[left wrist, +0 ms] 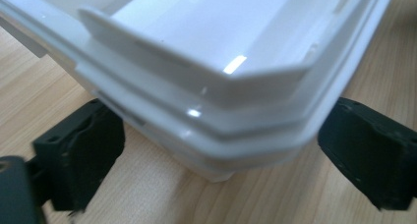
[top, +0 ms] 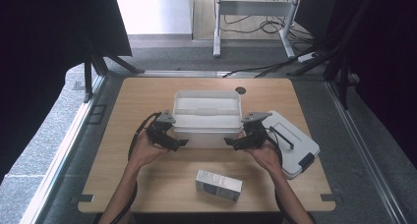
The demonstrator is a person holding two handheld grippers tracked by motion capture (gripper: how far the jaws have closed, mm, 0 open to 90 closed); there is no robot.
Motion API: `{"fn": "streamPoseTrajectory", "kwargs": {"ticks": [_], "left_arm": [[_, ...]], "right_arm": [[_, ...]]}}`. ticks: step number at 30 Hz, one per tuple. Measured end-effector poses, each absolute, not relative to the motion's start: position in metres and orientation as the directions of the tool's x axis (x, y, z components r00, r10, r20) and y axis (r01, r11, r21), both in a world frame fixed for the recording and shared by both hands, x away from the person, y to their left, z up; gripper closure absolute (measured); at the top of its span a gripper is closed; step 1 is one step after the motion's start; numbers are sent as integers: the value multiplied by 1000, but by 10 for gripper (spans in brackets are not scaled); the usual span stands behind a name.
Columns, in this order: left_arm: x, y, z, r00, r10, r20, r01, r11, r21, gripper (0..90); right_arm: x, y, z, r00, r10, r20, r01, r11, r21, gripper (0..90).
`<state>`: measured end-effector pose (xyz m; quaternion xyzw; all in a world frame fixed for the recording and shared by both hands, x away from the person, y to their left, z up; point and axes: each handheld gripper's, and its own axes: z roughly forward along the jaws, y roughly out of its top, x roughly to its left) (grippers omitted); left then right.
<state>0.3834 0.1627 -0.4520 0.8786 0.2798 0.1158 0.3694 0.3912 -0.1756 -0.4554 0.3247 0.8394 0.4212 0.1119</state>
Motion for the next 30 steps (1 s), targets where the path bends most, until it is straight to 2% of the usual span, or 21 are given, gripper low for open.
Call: {"fn": "streamPoseTrajectory", "kwargs": {"ticks": [5, 14, 30], "left_arm": [[373, 166, -451, 827, 562, -21, 404, -567, 718, 67], [347, 166, -450, 841, 541, 2, 383, -597, 705, 65], [305, 166, -450, 846, 534, 1, 376, -598, 708, 45]], "right_arm": [[384, -179, -455, -774, 625, 102, 452, 433, 780, 76], [357, -183, -452, -803, 585, 108, 441, 463, 768, 89], [314, -185, -451, -810, 574, 120, 443, 465, 767, 88]]}}
